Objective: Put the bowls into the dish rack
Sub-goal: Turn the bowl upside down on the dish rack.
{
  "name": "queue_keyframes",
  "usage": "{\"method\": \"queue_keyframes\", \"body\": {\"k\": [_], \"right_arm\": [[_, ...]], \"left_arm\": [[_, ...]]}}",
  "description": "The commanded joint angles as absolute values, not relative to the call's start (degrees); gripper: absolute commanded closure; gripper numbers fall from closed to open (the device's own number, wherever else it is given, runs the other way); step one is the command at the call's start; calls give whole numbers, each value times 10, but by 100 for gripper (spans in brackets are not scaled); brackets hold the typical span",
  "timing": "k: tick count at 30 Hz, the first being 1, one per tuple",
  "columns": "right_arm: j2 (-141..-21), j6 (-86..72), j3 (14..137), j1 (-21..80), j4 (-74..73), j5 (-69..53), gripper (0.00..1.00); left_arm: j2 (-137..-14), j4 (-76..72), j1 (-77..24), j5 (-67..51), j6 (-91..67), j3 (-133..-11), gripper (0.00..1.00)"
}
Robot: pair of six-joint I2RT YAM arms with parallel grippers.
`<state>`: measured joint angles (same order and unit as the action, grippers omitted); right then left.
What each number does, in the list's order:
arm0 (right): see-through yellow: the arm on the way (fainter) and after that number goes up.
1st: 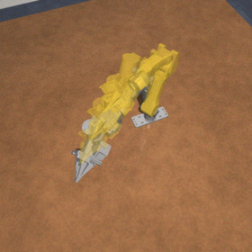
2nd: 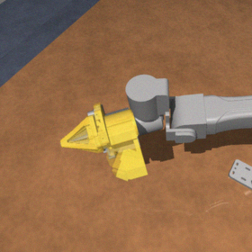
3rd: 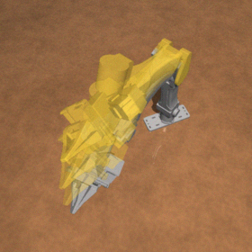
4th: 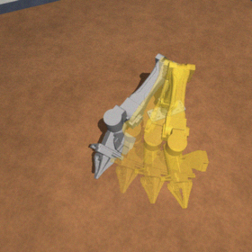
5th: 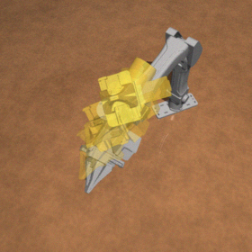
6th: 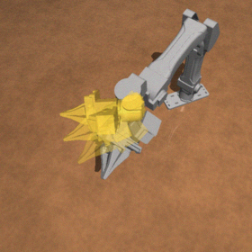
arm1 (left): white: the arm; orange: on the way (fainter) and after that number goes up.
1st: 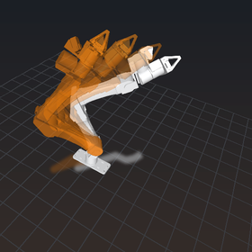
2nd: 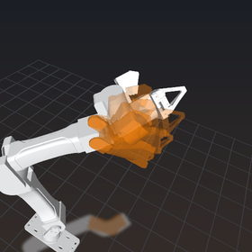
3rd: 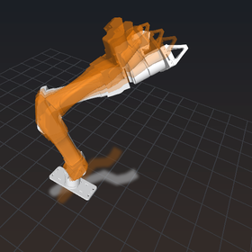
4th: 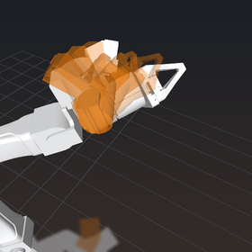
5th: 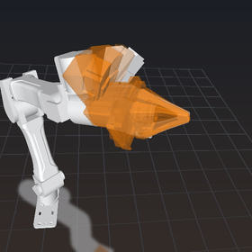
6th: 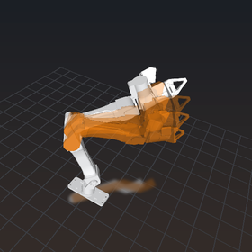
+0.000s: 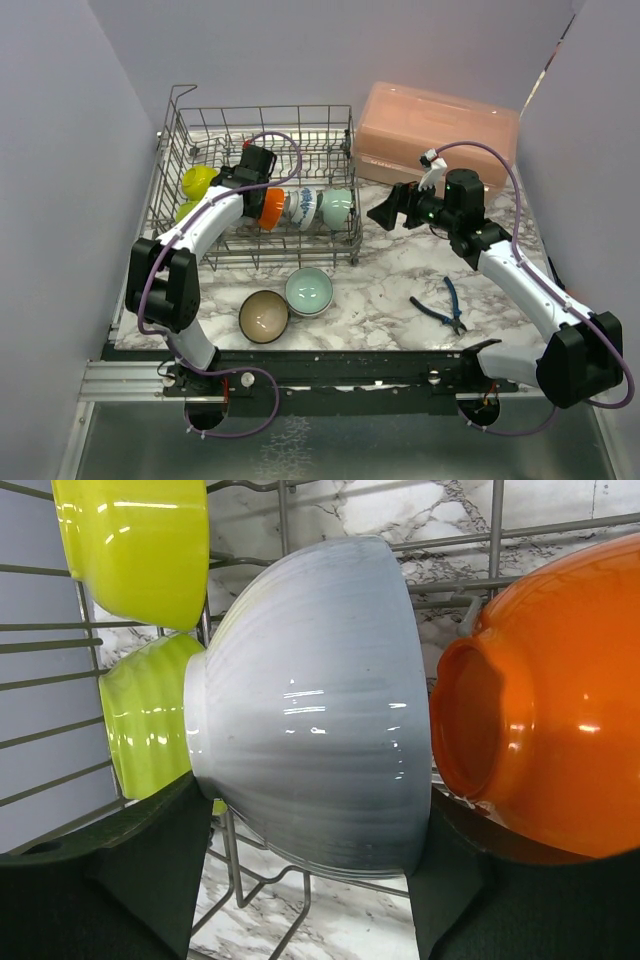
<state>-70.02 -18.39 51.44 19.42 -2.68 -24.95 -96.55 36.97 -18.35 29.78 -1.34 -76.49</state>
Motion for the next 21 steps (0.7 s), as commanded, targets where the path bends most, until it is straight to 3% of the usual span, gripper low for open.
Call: {"method": "queue_keyframes", "body": {"k": [1,4,9,17,21], "right_arm": [[-685,-175,510,196,-29,-251,0],[-685,-175,512,196,-35,-253,0],[-681,-174,513,196,-35,-251,0],[-679,-177,514,196,-36,-254,0],[-677,-177,512,196,-36,-255,0]], "left_arm": [[-978,389,-161,269,-32,-772,58],[-964,386,-160,270,-34,-771,35],[-934,370,-157,270,-34,-765,17],[-879,331,-157,264,-28,-743,2],[-856,307,-157,238,-20,-728,1]]}}
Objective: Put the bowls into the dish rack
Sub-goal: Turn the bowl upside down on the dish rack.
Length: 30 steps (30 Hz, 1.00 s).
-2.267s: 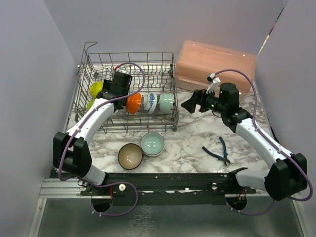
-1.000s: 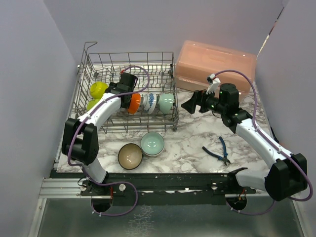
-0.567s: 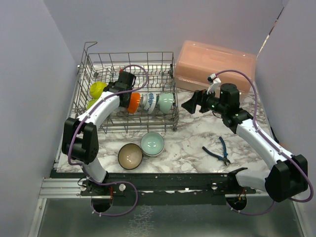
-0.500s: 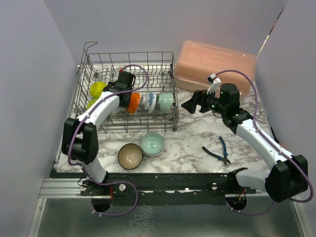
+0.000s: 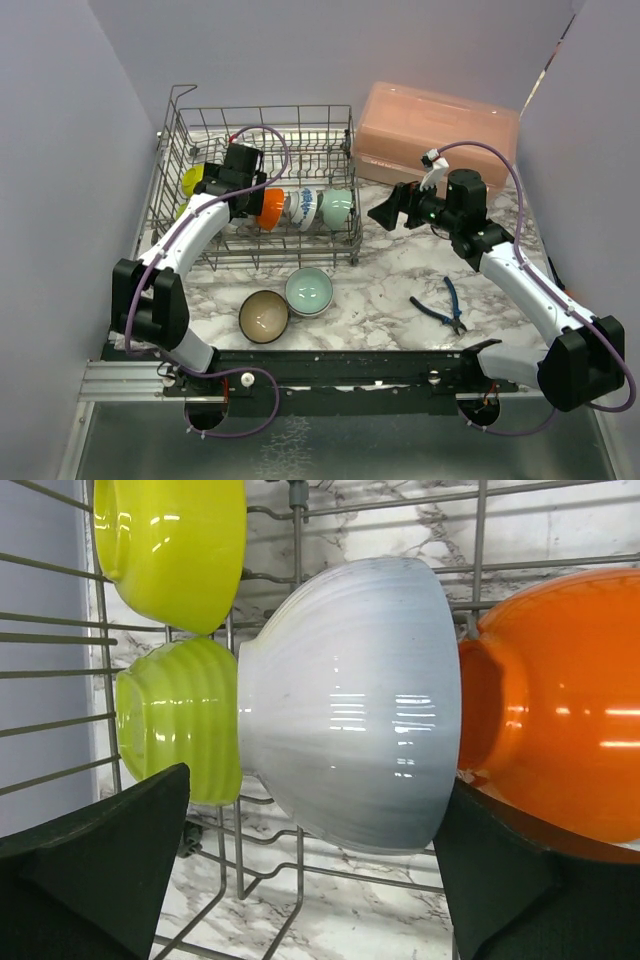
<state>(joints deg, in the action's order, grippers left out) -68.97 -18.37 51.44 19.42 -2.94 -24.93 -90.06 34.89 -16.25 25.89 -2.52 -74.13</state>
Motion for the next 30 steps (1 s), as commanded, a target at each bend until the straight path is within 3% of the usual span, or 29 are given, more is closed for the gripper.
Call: {"method": "queue_keyframes", "body": {"k": [1,18,30], "right_arm": [[-677,-177,512,196,-35,-253,0],[-680,-182,510,196,-30,-263,0],[-680,-184,506,196,-27,-265,0]], "left_arm": [[-854,305,-157,232,-19,-726,1],[-877,300,-157,190,-12,-727,1],[-918,320,-156,199,-12,-735,16]]}}
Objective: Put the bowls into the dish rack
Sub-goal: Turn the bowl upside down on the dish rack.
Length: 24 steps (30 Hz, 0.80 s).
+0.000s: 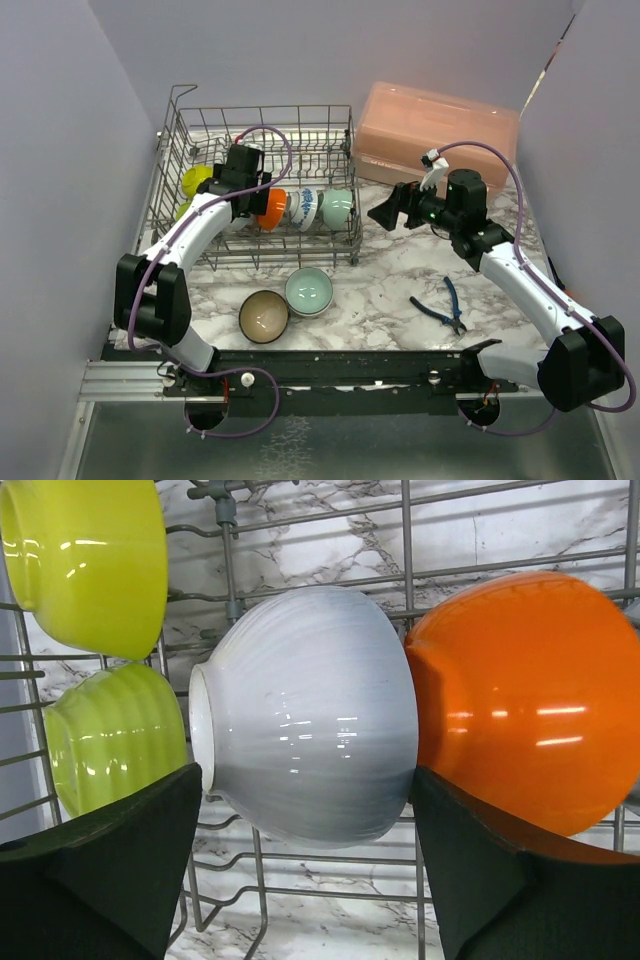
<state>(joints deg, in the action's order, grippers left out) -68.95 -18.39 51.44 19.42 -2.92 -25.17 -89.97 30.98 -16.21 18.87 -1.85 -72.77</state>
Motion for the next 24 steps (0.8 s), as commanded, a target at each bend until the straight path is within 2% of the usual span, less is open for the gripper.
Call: {"method": "queue_keyframes", "body": {"k": [1,10,17,24], "right_arm": [[-680,-184,507,196,-28,-266,0],[-673,-183,510,196,-34,-266,0],[-668,-182,511,196,-39,-266,0],[-663,-181,506,197,-45,-268,0]], "left_arm": [[-920,321,-155,201,-13,-735,16],[-927,335,-150,205,-20,-745,18],[-859,287,-150,190,-21,-721,5],[-762,209,-150,145,-12,-668,1]]}}
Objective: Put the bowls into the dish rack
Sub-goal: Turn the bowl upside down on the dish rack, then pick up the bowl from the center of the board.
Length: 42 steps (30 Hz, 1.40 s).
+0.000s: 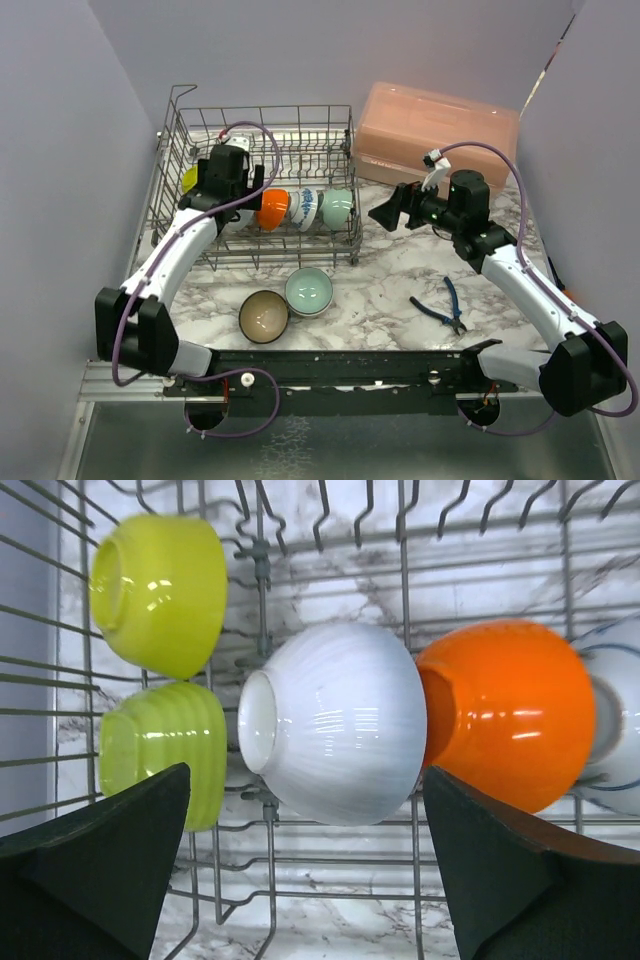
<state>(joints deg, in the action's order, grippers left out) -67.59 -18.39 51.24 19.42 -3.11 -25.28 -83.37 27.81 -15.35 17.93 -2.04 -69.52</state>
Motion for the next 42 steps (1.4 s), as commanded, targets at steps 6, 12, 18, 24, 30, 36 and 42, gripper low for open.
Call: {"method": "queue_keyframes", "body": {"k": [6,12,18,24,30,36,42], "right_arm": [[-652,-170,497,196,-65,-274,0],[-628,-157,479,196,-93,-286,0],[-601,-151,459,196,-115,-324,0],[-585,-167,437,211,-114,-356,0],[-608,-158,454,312,-142,-296,1],[-640,-161,478,412,-141,-222,7],[-697,-163,514,506,-138,-148,21]], "left_arm": [[-678,135,-149,99,-3,-614,1],[-613,71,-149,47,-3,-569,1],[-578,30,-149,2,-3,-544,1],[-537,-22,-149,3,-4,-509,1],[-519,-36,-149,25,-6,-496,1],[-516,-39,-149,35,-9,-494,1],[-518,-38,-149,42,-13,-493,1]]}}
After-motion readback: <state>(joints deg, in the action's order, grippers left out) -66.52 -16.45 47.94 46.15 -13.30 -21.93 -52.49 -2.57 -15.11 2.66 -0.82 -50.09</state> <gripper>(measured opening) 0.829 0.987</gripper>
